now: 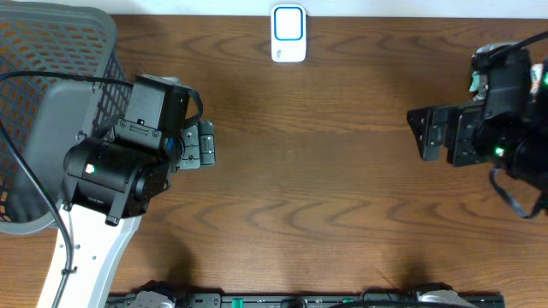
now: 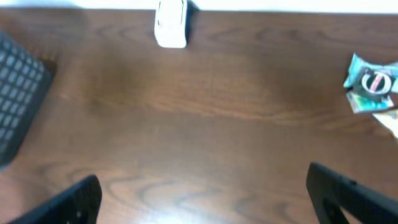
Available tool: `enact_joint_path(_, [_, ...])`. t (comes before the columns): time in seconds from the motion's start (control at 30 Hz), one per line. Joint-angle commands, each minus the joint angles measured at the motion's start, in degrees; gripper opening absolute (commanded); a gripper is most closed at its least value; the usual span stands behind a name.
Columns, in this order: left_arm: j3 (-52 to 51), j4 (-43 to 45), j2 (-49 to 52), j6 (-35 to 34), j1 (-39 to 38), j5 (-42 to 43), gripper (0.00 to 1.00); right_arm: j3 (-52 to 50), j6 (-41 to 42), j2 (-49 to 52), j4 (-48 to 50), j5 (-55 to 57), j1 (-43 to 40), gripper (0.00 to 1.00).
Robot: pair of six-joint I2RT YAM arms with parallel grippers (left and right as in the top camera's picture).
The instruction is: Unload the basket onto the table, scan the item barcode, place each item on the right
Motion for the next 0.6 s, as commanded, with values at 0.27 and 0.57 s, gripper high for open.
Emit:
enact_joint_path(0.27, [0.46, -0.22, 0.26, 0.52, 0.28, -0.96, 0.98, -34.73, 0.09, -28.17, 19.43, 0.63, 0.44, 0.99])
enact_joint_path(0.57, [0.46, -0.22, 0.26, 0.55, 0.28, -0.96, 0.98, -47.65, 0.11, -43.78, 23.63, 0.61, 0.44, 0.99])
